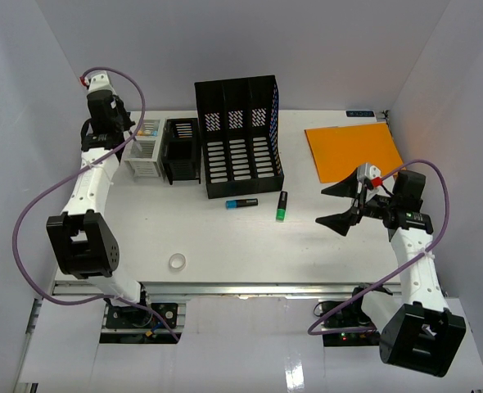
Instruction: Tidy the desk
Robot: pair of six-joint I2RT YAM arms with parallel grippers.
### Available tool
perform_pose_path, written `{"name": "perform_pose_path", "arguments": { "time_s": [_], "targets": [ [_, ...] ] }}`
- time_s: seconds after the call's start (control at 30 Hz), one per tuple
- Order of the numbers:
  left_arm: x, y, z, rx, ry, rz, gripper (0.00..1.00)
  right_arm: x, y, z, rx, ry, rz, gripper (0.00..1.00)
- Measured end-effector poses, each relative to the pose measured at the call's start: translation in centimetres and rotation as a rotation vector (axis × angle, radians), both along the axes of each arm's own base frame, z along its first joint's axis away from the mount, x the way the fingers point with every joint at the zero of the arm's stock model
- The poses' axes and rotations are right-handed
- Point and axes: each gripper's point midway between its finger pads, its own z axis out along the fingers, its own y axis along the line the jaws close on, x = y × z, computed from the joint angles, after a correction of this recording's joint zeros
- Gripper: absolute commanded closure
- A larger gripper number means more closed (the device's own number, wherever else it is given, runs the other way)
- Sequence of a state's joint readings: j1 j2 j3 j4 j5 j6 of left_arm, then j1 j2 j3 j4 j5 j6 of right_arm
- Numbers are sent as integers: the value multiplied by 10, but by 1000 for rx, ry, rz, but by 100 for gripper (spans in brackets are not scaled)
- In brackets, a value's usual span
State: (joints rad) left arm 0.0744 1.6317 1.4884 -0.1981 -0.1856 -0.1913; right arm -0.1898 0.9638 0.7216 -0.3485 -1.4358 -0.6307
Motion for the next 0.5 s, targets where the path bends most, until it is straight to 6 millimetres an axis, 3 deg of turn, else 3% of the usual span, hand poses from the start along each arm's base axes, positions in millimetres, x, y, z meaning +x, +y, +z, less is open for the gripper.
{"name": "perform_pose_path", "arguments": {
  "time_s": [0.17, 0.27, 0.33, 0.4, 0.5],
  "targets": [
    [10, -2, -11, -10, 22, -21, 100, 0, 0, 1, 5, -2, 5, 2],
    [10, -4, -22, -15, 40, -32, 92, 0, 0, 0, 7, 5, 5, 1],
    [9, -6, -33, -23, 53, -38, 72, -1, 0, -2, 10, 16, 4, 0],
    [6, -8, -48, -37, 79, -44, 44, 0, 0, -7, 13, 48, -6, 0],
    [-2, -13, -74, -75, 127, -54, 27, 7, -3, -16, 2, 98, -55, 3]
  ]
}}
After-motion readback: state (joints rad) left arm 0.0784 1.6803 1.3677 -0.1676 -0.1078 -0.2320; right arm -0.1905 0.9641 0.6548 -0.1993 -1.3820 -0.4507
